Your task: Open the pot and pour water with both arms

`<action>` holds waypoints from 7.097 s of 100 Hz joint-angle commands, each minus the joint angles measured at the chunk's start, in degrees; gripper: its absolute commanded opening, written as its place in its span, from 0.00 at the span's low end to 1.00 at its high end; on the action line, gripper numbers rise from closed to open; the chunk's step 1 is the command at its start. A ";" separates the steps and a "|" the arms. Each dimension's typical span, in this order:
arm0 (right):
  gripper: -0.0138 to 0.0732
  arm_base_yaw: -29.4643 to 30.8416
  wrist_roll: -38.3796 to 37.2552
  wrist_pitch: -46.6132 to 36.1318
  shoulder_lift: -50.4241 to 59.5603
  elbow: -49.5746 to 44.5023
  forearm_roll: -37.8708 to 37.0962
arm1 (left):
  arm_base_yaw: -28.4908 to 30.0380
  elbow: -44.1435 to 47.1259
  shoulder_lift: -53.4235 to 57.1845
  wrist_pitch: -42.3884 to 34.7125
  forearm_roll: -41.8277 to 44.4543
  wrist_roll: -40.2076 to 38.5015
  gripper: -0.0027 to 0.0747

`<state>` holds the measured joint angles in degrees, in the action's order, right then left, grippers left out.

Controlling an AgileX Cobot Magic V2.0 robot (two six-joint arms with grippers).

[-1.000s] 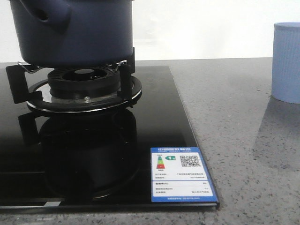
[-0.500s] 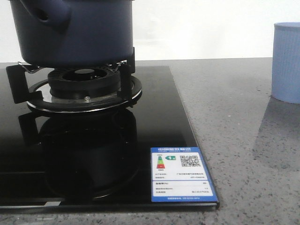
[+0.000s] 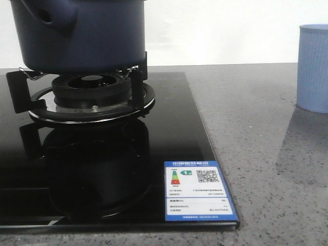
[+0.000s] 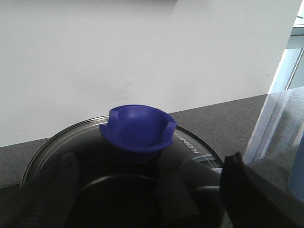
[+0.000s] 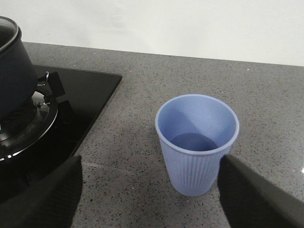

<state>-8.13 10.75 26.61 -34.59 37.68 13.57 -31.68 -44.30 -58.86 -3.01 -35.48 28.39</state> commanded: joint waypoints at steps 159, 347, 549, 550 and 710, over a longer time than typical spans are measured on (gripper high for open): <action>0.77 -0.13 0.76 -3.71 -0.44 2.13 1.60 | -0.55 -11.51 -15.62 -9.56 3.17 0.14 0.54; 0.77 -0.13 0.76 -38.02 -17.42 -15.64 1.60 | 17.06 -11.51 5.08 -9.23 5.67 0.59 0.44; 0.46 -4.12 -1.31 -49.53 -36.09 -6.06 -10.55 | 17.06 -11.51 5.08 -9.14 5.67 0.59 0.44; 0.46 -4.12 -1.31 -49.24 -36.09 -5.52 -10.55 | 17.06 -11.51 5.08 -9.14 5.67 0.59 0.44; 0.46 -32.58 -1.01 -1.91 -55.63 48.60 -75.10 | 17.06 -11.51 5.08 -8.73 5.67 0.59 0.44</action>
<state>-40.34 9.60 27.85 -92.48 83.99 -55.56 -14.76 -53.70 -55.02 -6.84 -30.41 28.97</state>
